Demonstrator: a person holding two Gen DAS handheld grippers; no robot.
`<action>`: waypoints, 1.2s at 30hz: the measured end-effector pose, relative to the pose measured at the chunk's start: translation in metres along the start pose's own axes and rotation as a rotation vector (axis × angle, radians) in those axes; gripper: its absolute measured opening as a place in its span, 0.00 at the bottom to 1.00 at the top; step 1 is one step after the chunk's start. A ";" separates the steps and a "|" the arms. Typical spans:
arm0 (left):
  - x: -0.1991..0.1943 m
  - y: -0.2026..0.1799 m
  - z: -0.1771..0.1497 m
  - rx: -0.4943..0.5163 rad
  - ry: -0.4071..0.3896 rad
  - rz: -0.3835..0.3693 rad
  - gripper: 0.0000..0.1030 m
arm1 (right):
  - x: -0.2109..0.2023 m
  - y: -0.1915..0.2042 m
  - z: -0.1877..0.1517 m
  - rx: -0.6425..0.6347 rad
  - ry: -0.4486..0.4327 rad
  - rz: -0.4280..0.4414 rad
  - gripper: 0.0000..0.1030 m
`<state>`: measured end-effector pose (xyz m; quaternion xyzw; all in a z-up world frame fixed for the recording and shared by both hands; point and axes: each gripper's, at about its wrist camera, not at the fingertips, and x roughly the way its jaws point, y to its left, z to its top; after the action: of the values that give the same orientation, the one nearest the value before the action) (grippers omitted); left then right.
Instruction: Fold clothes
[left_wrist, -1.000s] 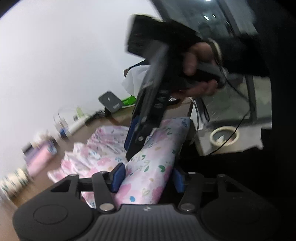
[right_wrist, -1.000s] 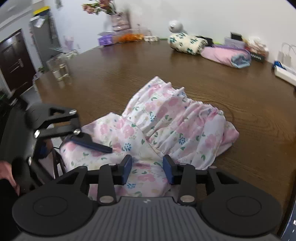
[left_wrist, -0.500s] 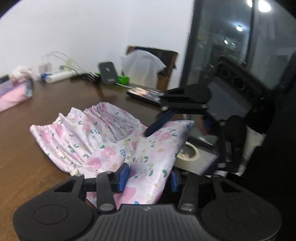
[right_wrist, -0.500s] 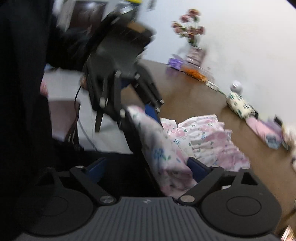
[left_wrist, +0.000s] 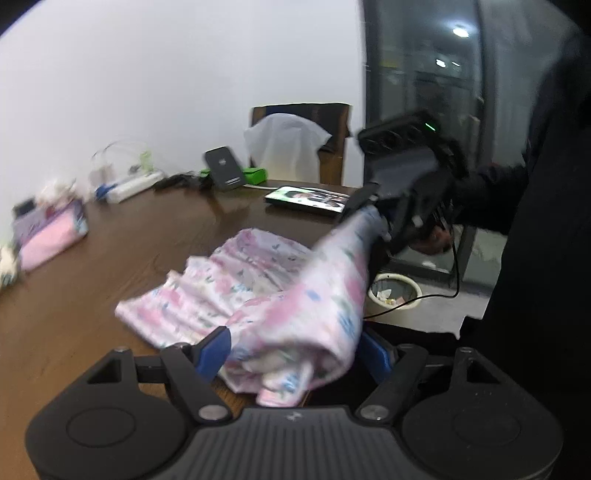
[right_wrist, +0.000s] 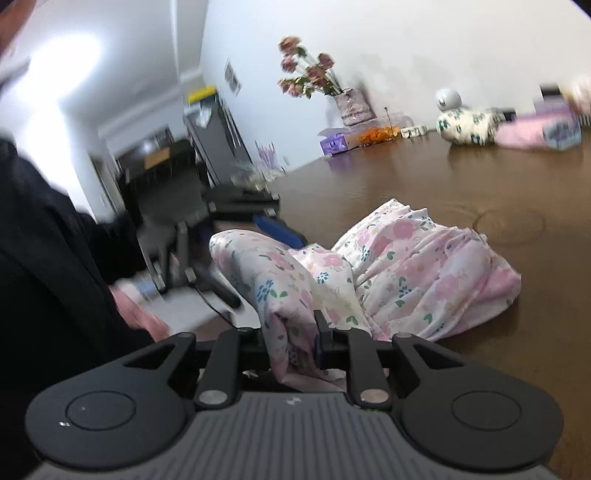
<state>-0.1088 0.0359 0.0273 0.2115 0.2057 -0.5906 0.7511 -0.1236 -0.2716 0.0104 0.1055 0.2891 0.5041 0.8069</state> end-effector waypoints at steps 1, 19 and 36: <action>0.004 0.000 0.000 0.017 -0.009 -0.014 0.66 | -0.002 -0.004 0.000 0.029 -0.003 0.019 0.18; 0.032 0.106 -0.013 -0.814 -0.003 -0.262 0.33 | -0.010 -0.014 -0.011 0.158 -0.181 -0.182 0.30; 0.043 0.120 -0.006 -0.960 -0.119 0.051 0.36 | -0.013 -0.032 0.027 0.386 -0.272 -0.445 0.17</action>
<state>0.0173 0.0304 0.0070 -0.1882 0.4066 -0.4214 0.7885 -0.0885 -0.2953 0.0219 0.2571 0.2850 0.2326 0.8936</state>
